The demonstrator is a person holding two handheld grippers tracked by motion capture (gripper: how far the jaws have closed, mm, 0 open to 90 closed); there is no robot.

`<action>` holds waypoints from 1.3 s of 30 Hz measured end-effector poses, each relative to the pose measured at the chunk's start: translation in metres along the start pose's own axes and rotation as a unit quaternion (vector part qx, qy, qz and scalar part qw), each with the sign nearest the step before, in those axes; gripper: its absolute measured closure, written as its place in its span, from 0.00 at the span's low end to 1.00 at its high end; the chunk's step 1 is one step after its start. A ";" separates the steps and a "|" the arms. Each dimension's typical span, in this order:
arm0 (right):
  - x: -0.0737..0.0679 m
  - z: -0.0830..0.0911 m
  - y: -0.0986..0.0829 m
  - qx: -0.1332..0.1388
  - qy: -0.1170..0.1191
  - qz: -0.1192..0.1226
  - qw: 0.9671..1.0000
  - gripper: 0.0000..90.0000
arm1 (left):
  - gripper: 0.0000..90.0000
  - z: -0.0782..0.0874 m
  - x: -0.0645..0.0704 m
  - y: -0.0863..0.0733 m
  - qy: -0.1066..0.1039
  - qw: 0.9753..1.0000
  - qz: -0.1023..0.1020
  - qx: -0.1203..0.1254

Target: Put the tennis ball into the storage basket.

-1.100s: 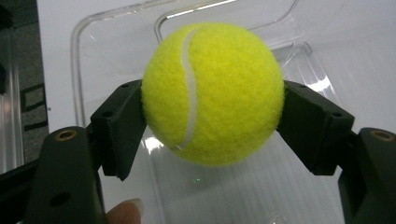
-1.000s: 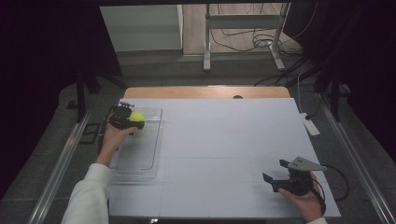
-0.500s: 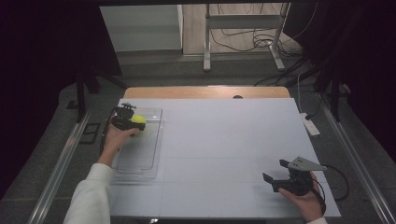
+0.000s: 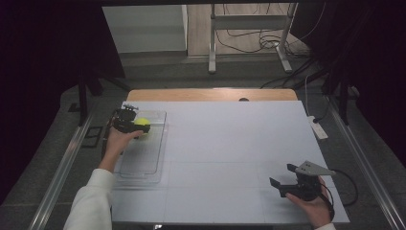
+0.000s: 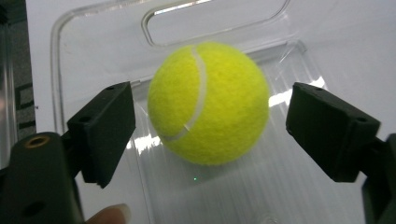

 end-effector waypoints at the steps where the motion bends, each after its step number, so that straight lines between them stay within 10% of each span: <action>1: 0.000 0.000 0.000 0.000 0.000 0.001 1.000 0.11 | 0.17 0.003 0.000 0.000 -0.003 1.000 0.000 0.005; 10: 0.000 0.000 0.000 0.000 0.000 0.001 1.000 0.11 | 0.16 0.027 0.009 -0.002 -0.044 0.998 -0.006 0.045; 26: -0.001 0.000 0.001 0.000 -0.001 0.002 1.000 0.11 | 0.17 0.063 0.034 -0.023 -0.143 0.985 -0.028 0.093; 39: -0.001 0.000 0.001 -0.002 -0.001 0.003 1.000 0.11 | 0.17 0.084 0.051 -0.052 -0.181 0.976 -0.052 0.112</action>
Point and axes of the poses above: each handheld gripper's, and its own axes: z roughly backward along the jaws, y roughly out of its top, x roughly to its right, the point moved 5 cm from there along -z, roughly forward along the jaws, and after that the axes turned 13 degrees about z, right-handed, at the moved point
